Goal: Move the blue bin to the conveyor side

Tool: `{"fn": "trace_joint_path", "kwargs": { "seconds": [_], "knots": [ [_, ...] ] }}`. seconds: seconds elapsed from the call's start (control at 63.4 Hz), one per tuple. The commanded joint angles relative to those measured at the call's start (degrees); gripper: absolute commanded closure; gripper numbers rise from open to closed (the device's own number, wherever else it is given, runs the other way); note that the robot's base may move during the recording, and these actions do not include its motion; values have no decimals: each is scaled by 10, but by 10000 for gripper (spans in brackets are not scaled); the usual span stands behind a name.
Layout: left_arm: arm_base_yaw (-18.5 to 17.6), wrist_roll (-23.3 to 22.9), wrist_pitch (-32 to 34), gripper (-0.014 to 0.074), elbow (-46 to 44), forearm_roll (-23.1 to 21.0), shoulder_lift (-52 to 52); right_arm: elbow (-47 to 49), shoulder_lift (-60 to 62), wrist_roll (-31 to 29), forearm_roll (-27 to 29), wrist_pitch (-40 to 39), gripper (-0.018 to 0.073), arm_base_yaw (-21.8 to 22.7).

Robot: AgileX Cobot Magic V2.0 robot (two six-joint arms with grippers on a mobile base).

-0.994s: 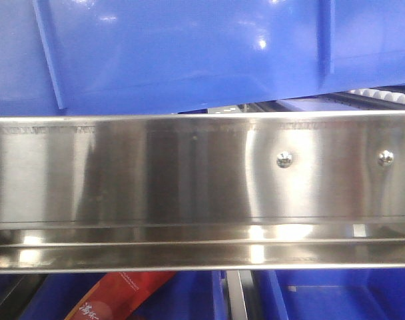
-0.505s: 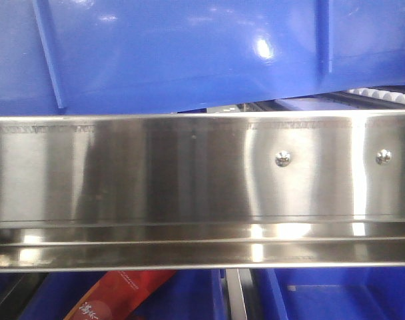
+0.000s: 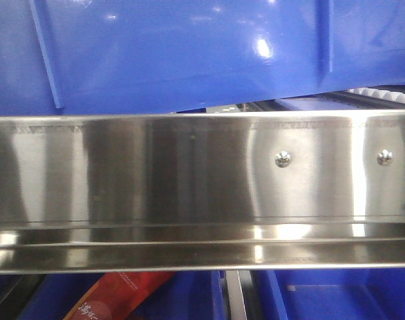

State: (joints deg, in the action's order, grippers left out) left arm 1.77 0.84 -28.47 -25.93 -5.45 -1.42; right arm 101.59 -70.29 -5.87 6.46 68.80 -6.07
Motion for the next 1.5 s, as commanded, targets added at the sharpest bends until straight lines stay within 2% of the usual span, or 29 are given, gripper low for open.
{"fn": "trace_joint_path", "kwargs": {
  "seconds": [0.0,0.095,0.315,0.536,0.678,0.773,0.883,1.057,1.214,1.293,1.483],
  "knots": [
    [-4,1,-65,616,-54,7,-35,5,-11,-4,-2,-15,647,2],
    [-4,1,-98,616,-94,1,-78,5,-24,-4,-2,-26,647,2],
    [-4,1,-171,616,-203,-78,-224,5,-50,-4,-2,-39,647,2],
    [-4,1,-172,616,-272,-115,-360,5,-55,-4,-1,-89,647,2],
    [-4,1,-172,616,-315,-169,-439,5,-55,-4,-1,-110,647,2],
    [-4,1,-171,616,-346,-167,-472,5,-55,-4,-1,-109,647,2],
    [-4,1,-168,616,-391,-144,-504,5,-56,-4,-1,-109,647,2],
    [-4,1,-164,616,-443,-82,-535,5,-56,-4,-1,-113,647,2],
    [-4,1,-147,616,-469,-81,-564,5,-57,-4,-1,-135,647,2],
    [-4,1,-97,616,-470,-80,-576,5,-57,-4,0,-136,647,2],
    [-4,1,-44,616,-469,-78,-599,5,-59,-4,1,-137,647,2]
  ]
}}
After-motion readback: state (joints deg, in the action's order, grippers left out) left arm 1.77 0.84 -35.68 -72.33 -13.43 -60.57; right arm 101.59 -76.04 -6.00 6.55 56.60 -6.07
